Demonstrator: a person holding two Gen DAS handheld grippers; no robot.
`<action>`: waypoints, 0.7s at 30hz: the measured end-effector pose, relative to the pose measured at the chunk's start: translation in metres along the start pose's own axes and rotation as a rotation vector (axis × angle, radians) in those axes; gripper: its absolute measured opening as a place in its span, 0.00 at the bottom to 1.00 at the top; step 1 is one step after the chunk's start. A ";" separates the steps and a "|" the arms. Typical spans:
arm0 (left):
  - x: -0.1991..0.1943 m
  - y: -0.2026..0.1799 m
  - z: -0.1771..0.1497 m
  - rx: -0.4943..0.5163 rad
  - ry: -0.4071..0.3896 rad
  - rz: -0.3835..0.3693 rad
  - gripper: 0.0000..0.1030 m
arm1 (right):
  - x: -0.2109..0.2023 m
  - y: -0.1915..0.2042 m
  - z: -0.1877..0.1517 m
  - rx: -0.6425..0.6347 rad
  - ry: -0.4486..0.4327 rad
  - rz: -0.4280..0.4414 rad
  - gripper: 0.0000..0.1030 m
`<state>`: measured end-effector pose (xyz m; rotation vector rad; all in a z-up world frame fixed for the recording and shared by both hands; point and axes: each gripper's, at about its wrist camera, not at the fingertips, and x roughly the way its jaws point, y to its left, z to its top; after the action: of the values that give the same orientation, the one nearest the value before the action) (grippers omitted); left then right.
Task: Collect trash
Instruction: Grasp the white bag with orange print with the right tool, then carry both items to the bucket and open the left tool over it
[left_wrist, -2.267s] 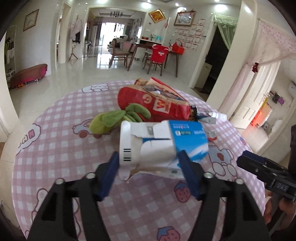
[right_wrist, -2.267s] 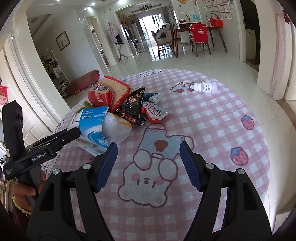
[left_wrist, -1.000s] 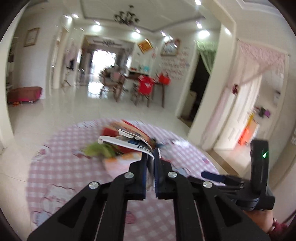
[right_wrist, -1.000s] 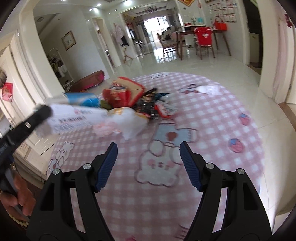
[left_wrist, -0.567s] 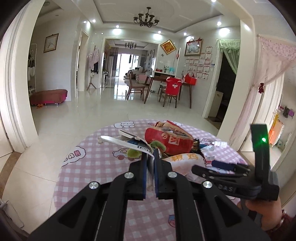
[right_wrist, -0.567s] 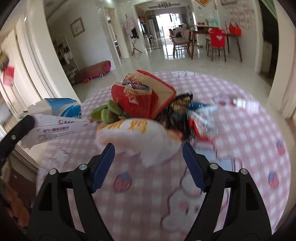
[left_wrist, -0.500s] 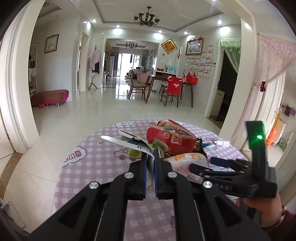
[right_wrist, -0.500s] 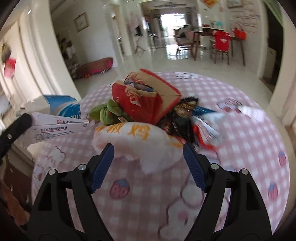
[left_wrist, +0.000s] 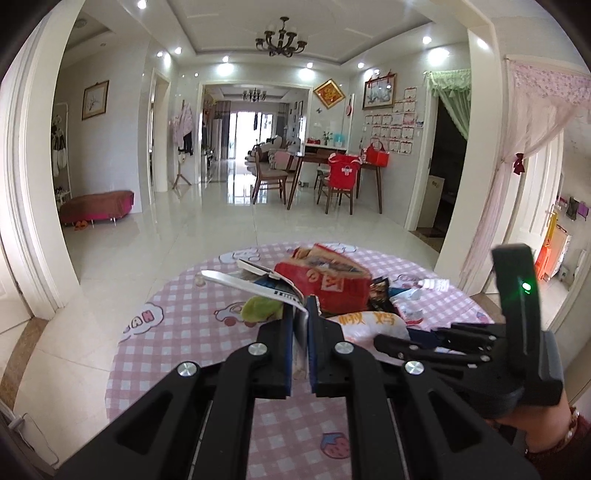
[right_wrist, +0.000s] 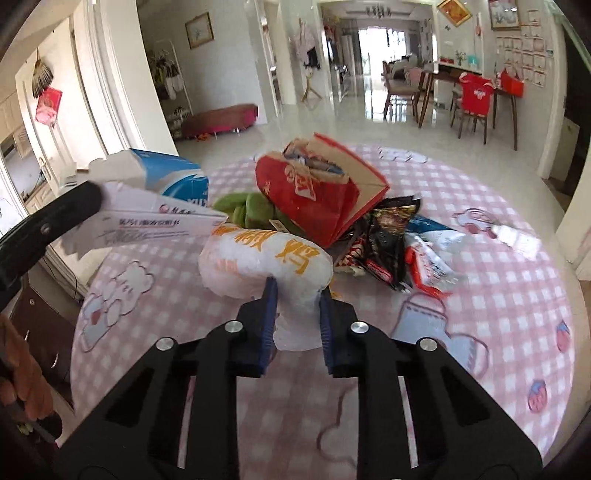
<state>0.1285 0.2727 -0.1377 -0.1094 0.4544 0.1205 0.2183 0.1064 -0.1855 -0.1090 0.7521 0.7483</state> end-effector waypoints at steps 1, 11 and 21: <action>-0.004 -0.004 0.001 0.002 -0.006 -0.011 0.06 | -0.011 -0.002 -0.002 0.016 -0.019 0.000 0.20; -0.027 -0.089 0.018 0.083 -0.029 -0.180 0.06 | -0.121 -0.079 -0.042 0.197 -0.158 -0.177 0.19; 0.013 -0.260 0.014 0.270 0.101 -0.495 0.06 | -0.232 -0.202 -0.131 0.508 -0.290 -0.404 0.19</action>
<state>0.1820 0.0187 -0.1108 0.0398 0.5283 -0.4331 0.1607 -0.2227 -0.1638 0.2959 0.5959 0.1674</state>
